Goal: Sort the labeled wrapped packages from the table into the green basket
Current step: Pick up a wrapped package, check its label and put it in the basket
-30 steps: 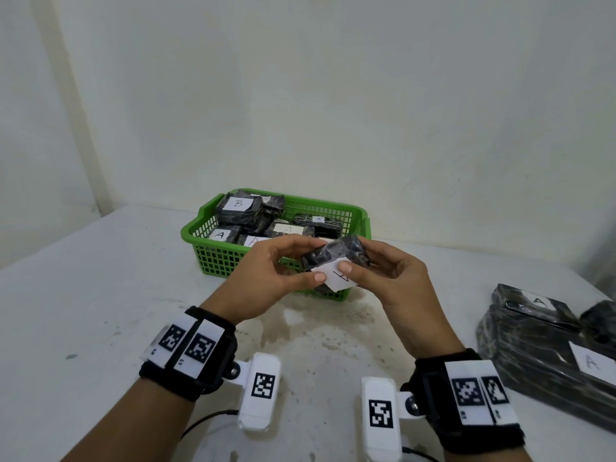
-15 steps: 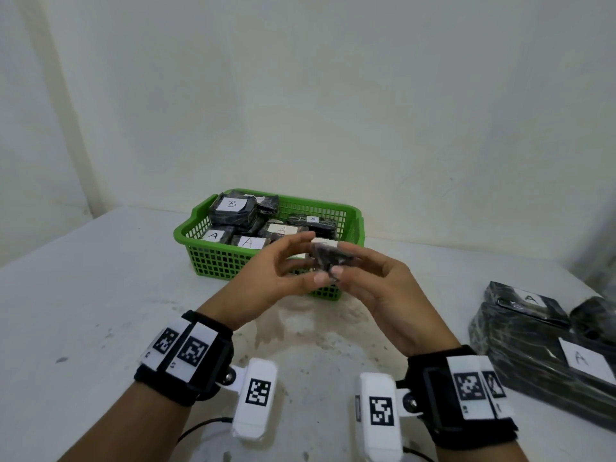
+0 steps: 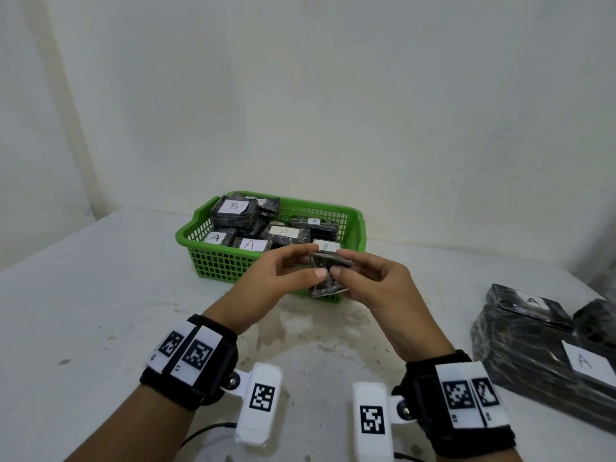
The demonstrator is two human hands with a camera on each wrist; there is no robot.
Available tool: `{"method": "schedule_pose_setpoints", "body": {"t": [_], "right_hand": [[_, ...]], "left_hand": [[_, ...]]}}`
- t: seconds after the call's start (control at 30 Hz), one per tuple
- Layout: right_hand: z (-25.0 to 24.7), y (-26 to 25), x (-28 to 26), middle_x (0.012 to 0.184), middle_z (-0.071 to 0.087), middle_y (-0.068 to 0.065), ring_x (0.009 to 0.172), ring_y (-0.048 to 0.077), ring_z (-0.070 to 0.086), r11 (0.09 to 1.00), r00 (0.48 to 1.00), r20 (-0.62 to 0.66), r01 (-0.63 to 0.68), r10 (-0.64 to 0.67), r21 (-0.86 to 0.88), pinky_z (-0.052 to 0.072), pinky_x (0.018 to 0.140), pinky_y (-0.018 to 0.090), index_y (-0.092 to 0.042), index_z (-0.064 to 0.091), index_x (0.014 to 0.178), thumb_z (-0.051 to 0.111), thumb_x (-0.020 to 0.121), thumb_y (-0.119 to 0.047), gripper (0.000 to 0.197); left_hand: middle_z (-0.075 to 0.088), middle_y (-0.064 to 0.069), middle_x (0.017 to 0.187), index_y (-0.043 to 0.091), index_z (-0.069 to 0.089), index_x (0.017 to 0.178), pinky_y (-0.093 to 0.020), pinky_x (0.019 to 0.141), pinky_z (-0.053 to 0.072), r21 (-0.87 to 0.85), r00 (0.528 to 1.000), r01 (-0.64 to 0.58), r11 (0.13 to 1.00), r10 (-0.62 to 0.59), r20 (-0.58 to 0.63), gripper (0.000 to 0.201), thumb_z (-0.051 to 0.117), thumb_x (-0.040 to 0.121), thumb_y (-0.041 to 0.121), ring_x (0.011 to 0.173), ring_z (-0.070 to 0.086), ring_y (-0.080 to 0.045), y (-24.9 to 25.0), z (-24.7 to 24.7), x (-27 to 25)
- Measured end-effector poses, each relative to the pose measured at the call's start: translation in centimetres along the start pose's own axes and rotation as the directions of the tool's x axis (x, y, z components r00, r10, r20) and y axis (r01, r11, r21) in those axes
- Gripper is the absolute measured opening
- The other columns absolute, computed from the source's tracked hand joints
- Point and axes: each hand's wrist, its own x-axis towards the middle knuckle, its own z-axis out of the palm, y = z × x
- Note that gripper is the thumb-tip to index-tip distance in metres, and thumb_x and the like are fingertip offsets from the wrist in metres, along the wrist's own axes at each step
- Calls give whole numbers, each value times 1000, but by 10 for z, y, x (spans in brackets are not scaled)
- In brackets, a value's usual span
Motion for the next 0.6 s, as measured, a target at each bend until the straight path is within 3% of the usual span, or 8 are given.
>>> {"method": "schedule_pose_setpoints", "body": {"t": [0.13, 0.27, 0.37, 0.5, 0.6], "right_hand": [[-2, 5, 3, 119, 79, 3, 116, 20, 73, 996, 988, 131, -90, 86, 19, 57, 98, 38, -18, 70, 129, 97, 64, -36, 73], [-1, 3, 2, 111, 81, 5, 111, 21, 75, 998, 996, 59, -62, 62, 7, 58, 99, 38, -14, 72, 124, 90, 79, -18, 49], [-2, 2, 2, 108, 81, 5, 108, 19, 75, 998, 999, 31, -43, 45, -51, 57, 96, 34, -13, 73, 123, 84, 84, -9, 41], [-3, 2, 0, 119, 78, 1, 111, 15, 74, 998, 995, 96, -20, 25, -56, 58, 95, 32, -19, 71, 128, 96, 66, -29, 67], [-3, -1, 0, 119, 78, -1, 114, 14, 73, 998, 996, 81, 31, -26, -56, 57, 102, 36, -17, 70, 129, 93, 70, -19, 64]], "left_hand": [[77, -10, 114, 10, 68, 127, -23, 85, 57, 41, 994, -41, 998, 45, -102, 50, 67, 79, 25, 105, 72, -17, 1, 0, 1], [75, -7, 122, 12, 64, 132, -29, 98, 56, 6, 1000, -7, 1000, 7, -19, 69, 79, 71, 40, 115, 71, -16, 1, -1, 0], [77, -4, 116, 14, 67, 128, -29, 96, 57, 60, 999, -6, 998, 9, -50, 60, 80, 72, 31, 114, 72, -19, 0, 3, 2], [76, -3, 121, 14, 65, 132, -29, 97, 57, 66, 999, -15, 998, 17, -34, 67, 83, 70, 27, 116, 71, -18, 3, 0, 0], [73, -1, 126, 15, 62, 136, -33, 101, 55, 96, 999, -41, 995, 43, -18, 67, 83, 73, 19, 121, 67, -14, 6, -2, -2]]}}
